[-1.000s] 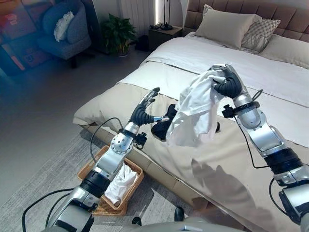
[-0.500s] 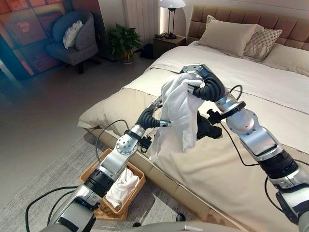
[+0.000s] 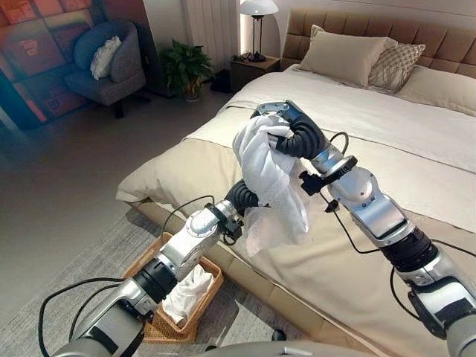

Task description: Pick up clothes into the bucket

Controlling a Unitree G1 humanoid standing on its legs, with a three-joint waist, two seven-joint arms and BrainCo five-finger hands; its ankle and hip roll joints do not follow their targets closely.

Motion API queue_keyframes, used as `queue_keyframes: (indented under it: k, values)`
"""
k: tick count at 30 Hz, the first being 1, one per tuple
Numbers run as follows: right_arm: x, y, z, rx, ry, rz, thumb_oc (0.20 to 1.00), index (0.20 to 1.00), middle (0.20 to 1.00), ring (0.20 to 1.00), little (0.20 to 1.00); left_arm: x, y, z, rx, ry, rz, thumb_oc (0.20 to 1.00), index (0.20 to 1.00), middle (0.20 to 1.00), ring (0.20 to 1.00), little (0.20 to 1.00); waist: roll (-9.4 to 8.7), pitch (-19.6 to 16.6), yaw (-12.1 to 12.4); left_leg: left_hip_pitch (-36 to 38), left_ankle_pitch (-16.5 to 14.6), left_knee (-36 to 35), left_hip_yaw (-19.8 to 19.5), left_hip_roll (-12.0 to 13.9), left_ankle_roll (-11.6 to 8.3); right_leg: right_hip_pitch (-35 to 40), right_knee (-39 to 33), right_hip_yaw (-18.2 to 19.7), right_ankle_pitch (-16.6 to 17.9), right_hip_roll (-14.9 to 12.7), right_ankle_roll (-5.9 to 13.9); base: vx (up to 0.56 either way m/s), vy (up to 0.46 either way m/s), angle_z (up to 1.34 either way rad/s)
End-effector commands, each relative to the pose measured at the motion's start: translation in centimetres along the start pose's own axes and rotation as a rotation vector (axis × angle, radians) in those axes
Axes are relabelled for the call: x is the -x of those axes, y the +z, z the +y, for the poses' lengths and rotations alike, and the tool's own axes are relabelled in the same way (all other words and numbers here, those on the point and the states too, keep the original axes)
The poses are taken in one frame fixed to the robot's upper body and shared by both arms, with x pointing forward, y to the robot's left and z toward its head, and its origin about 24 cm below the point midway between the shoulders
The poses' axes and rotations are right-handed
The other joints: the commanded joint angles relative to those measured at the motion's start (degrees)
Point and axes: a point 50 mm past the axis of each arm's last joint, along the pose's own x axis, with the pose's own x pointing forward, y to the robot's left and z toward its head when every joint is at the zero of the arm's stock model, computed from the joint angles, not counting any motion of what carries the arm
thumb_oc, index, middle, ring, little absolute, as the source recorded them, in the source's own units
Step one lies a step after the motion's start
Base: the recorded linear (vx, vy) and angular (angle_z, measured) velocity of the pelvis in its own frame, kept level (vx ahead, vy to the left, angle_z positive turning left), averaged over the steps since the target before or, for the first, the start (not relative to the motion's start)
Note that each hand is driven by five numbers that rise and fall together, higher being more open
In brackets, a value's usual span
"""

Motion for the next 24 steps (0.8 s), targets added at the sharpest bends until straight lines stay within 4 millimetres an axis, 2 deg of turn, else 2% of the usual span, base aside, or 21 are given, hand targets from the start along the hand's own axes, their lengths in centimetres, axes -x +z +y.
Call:
queue_keyframes:
  k: [1,3,4,5,6,9,10,11,12,17,20,21,22,24]
  values:
    - [-1.9,4.8,-0.6,-0.036,0.001,-0.257,0.2,0.2,0.2,0.2,0.2,-1.6,0.2,-0.7,0.097,-0.074,-0.009,1.0,1.0,1.0,1.0,1.0,-2.26,-1.4,-1.0,-0.1,-4.8,3.2,0.2,-2.8,1.43,2.2,4.1,-1.5,-4.2,-3.9,4.1,0.0,0.019,-0.07]
    - [-1.8,4.6,-0.3,-0.047,0.006,-0.249,0.2,0.2,0.2,0.2,0.2,-1.4,-0.2,-1.0,0.166,-0.087,-0.007,1.0,1.0,1.0,1.0,1.0,-2.3,-1.4,-1.1,-0.2,-4.8,3.2,0.4,-2.9,1.51,2.0,4.1,-1.3,-4.1,-4.0,4.13,0.0,0.0,0.0]
    - [-1.7,4.5,-0.3,-0.048,0.005,-0.245,0.2,0.2,0.2,0.2,0.2,-1.3,-0.4,-1.1,0.193,-0.086,-0.008,0.539,0.539,0.539,0.539,0.539,-2.33,-1.4,-1.2,-0.2,-4.8,3.2,0.5,-2.9,1.53,1.9,4.0,-1.3,-4.1,-4.0,4.17,0.0,0.0,0.0]
    - [-1.6,4.5,-0.3,-0.048,0.004,-0.245,0.2,0.2,0.2,0.2,0.2,-1.2,-0.7,-1.0,0.215,-0.074,-0.003,0.457,0.457,0.457,0.457,0.457,-2.37,-1.4,-1.2,-0.3,-4.8,3.2,0.5,-3.0,1.57,1.8,4.0,-1.2,-4.0,-4.1,4.17,0.0,0.0,0.0]
    - [-1.5,4.3,-0.3,-0.049,-0.002,-0.238,0.2,0.2,0.2,0.2,0.2,-1.1,-1.0,-1.0,0.227,-0.062,-0.005,0.2,0.2,0.2,0.2,0.2,-2.42,-1.3,-1.2,-0.3,-4.7,3.1,0.5,-3.0,1.59,1.8,4.0,-1.2,-4.0,-4.1,4.17,0.0,0.0,0.0]
    - [-1.1,4.0,-0.2,-0.054,-0.015,-0.223,0.2,0.2,0.2,0.2,0.2,-0.8,-1.3,-0.8,0.259,-0.032,-0.015,0.2,0.2,0.2,0.2,0.2,-2.55,-1.2,-1.1,-0.4,-4.7,3.1,0.5,-3.1,1.69,1.8,4.0,-1.2,-3.9,-4.3,4.22,0.0,0.0,0.0]
    - [-1.1,3.9,-0.2,-0.054,-0.015,-0.223,0.285,0.285,0.285,0.285,0.285,-0.8,-1.3,-0.8,0.259,-0.032,-0.015,0.2,0.2,0.2,0.2,0.2,-2.55,-1.2,-1.1,-0.4,-4.7,3.1,0.5,-3.1,1.69,1.8,4.0,-1.2,-3.9,-4.3,4.23,0.0,0.0,0.0]
    - [-1.0,3.8,-0.3,-0.052,-0.023,-0.215,0.467,0.467,0.467,0.467,0.467,-0.7,-1.4,-0.7,0.272,-0.016,-0.021,0.2,0.2,0.2,0.2,0.2,-2.56,-1.2,-1.1,-0.5,-4.7,3.1,0.4,-3.1,1.76,1.7,4.0,-1.2,-3.9,-4.3,4.23,0.0,0.0,0.0]
    - [-0.6,3.5,-0.3,-0.049,-0.04,-0.202,1.0,1.0,1.0,1.0,1.0,-0.4,-1.7,-0.4,0.293,0.018,-0.028,0.2,0.2,0.2,0.2,0.2,-2.59,-1.1,-1.0,-0.5,-4.7,3.0,0.4,-3.2,1.82,1.7,3.9,-1.3,-3.9,-4.4,4.25,0.0,0.0,0.0]
    - [0.1,2.8,-0.7,-0.039,-0.092,-0.168,1.0,1.0,1.0,1.0,1.0,0.4,-2.1,0.5,0.311,0.099,-0.048,0.2,0.2,0.2,0.2,0.2,-2.78,-1.0,-0.7,-0.7,-4.8,3.1,0.1,-3.4,1.98,1.6,3.9,-1.4,-3.8,-4.5,4.23,0.0,0.0,0.0]
    - [1.2,1.7,-1.6,-0.019,-0.173,-0.11,1.0,1.0,1.0,1.0,1.0,1.4,-2.4,1.7,0.318,0.182,-0.064,0.2,0.2,0.2,0.2,0.2,-2.88,-0.9,-0.5,-0.9,-4.8,3.2,0.0,-3.5,2.11,1.6,3.9,-1.4,-3.9,-4.6,4.24,0.0,0.0,0.0]
    - [2.1,0.8,-2.1,-0.008,-0.223,-0.063,1.0,1.0,1.0,1.0,1.0,2.3,-2.6,2.5,0.326,0.238,-0.075,0.2,0.2,0.2,0.2,0.2,-2.97,-0.8,-0.4,-0.9,-4.9,3.3,-0.1,-3.5,2.18,1.5,4.0,-1.4,-3.9,-4.6,4.25,0.0,0.0,0.0]
    - [2.1,0.8,-2.1,-0.008,-0.224,-0.062,1.0,1.0,1.0,1.0,1.0,2.3,-2.7,2.5,0.326,0.238,-0.074,0.2,0.2,0.2,0.2,0.2,-2.99,-0.8,-0.4,-0.9,-4.9,3.3,-0.1,-3.5,2.18,1.5,4.0,-1.4,-3.9,-4.6,4.25,0.0,0.0,0.0]
    - [3.6,-1.0,-2.7,0.002,-0.284,0.032,1.0,1.0,1.0,1.0,1.0,3.7,-2.8,3.8,0.326,0.32,-0.093,0.2,0.2,0.2,0.2,0.2,-3.07,-0.6,-0.1,-1.1,-4.9,3.2,-0.1,-3.6,2.23,1.5,4.0,-1.5,-3.9,-4.7,4.27,0.0,0.0,0.0]
